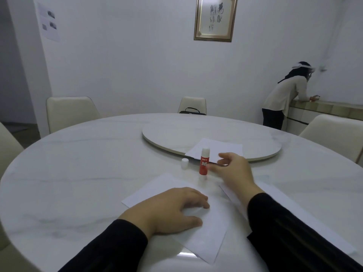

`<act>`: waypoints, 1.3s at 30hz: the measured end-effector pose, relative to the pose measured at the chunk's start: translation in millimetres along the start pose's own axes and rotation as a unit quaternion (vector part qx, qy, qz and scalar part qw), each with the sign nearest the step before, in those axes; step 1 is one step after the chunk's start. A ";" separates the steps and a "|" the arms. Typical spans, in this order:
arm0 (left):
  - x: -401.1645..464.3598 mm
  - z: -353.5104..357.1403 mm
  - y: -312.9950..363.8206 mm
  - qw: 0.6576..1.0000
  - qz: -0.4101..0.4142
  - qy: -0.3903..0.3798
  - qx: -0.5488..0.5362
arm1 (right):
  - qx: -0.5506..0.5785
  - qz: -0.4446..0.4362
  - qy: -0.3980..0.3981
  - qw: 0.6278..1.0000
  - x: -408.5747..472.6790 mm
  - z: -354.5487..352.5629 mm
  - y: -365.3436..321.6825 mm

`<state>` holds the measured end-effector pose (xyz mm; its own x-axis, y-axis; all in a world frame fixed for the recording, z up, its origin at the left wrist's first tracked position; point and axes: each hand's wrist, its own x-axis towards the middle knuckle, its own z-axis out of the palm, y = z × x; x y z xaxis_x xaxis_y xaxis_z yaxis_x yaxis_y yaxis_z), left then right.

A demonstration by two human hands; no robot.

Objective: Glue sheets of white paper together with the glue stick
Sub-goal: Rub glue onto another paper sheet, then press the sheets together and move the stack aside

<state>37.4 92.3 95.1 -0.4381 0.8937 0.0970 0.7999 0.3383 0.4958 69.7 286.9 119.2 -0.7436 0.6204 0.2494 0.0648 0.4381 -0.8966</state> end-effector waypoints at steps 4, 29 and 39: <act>-0.6 1.4 0.7 0.999 -0.020 0.007 0.027 | -0.160 0.024 -0.026 0.986 -33.6 -84.8 -12.6; -14.1 -54.4 31.5 0.699 -0.090 0.057 -0.708 | -0.337 -0.419 -0.025 0.843 -122.4 -92.4 -44.8; -32.9 -62.8 4.7 0.790 -0.164 0.158 -0.569 | 0.430 0.039 -0.293 0.853 -109.0 -90.8 -8.6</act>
<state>29.8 45.9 148.5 -0.7693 0.6343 -0.0768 -0.1867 -0.1083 0.9764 210.6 274.6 133.0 -0.9804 0.0845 0.1779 -0.1968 -0.3856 -0.9014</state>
